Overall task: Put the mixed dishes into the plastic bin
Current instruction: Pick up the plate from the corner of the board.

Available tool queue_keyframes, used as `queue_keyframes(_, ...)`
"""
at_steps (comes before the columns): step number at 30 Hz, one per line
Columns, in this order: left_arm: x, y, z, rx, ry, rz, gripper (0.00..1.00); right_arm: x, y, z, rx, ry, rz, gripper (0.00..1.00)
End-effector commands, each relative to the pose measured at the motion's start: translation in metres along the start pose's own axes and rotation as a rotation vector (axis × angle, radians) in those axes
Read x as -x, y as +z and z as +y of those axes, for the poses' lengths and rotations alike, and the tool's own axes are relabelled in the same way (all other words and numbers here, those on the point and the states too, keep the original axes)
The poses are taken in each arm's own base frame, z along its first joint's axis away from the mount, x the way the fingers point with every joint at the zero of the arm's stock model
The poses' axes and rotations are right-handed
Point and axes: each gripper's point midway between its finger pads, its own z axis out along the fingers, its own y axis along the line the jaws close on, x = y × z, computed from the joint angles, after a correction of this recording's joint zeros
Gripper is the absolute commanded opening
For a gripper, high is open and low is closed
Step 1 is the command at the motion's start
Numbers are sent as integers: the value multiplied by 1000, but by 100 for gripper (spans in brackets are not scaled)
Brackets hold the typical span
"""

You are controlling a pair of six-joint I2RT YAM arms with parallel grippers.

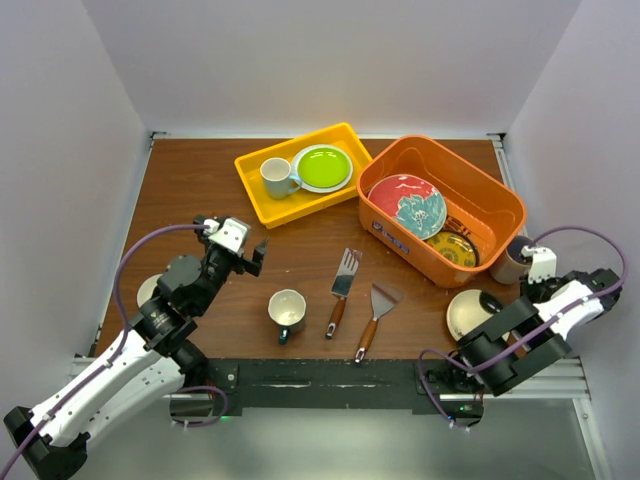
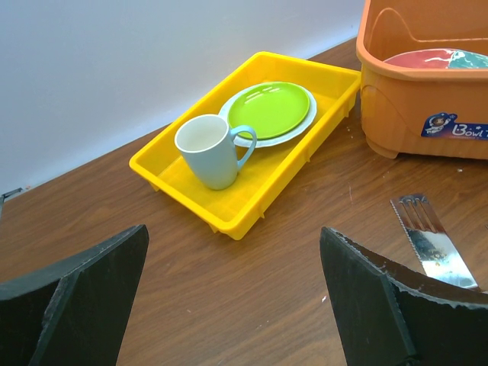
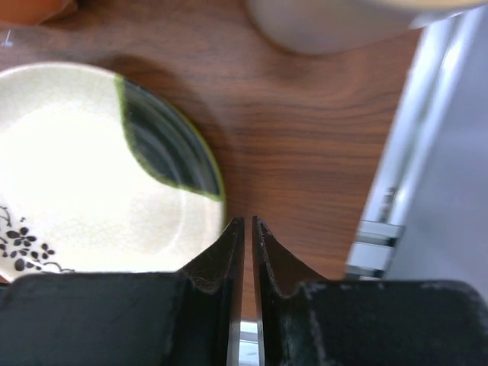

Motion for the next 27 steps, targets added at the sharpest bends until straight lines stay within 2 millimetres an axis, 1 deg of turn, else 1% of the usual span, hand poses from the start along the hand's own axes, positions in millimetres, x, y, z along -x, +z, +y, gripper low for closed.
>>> queue_keyframes(1,9,0,4,19,-26,-40,100,16,-17,-5,-20,-19,-40,11)
queue_keyframes(2,8,0,4,19,-26,-38,100,16,-16,-4,-13,-21,-39,9)
queue_keyframes(5,9,0,3,14,-25,-39,100,11,-13,3,15,-11,-27,10)
queue_keyframes(8,9,0,3,14,-27,-39,100,1,-5,11,56,4,-3,25)
queue_keyframes(9,9,0,3,14,-25,-39,100,-1,-2,13,68,11,3,34)
queue_keyframes(10,9,0,3,14,-27,-39,100,-4,1,15,82,20,10,39)
queue_keyframes(11,8,1,3,14,-25,-38,100,-7,4,16,91,32,17,40)
queue_keyframes(12,8,1,3,14,-25,-38,100,-8,7,15,92,35,20,47)
queue_keyframes(13,8,1,2,13,-27,-38,100,-9,9,15,98,38,23,50)
queue_keyframes(15,8,1,3,15,-25,-36,100,-14,15,18,126,53,38,52)
queue_keyframes(21,8,1,2,13,-26,-35,100,-23,29,22,178,77,61,50)
queue_keyframes(23,7,1,3,15,-25,-33,100,-26,32,23,178,83,66,43)
queue_keyframes(25,7,2,3,16,-23,-32,100,-26,33,17,149,75,70,32)
queue_keyframes(26,6,2,3,16,-24,-30,100,-26,33,15,137,74,69,24)
queue_keyframes(27,6,2,3,16,-23,-30,100,-25,32,13,126,70,66,20)
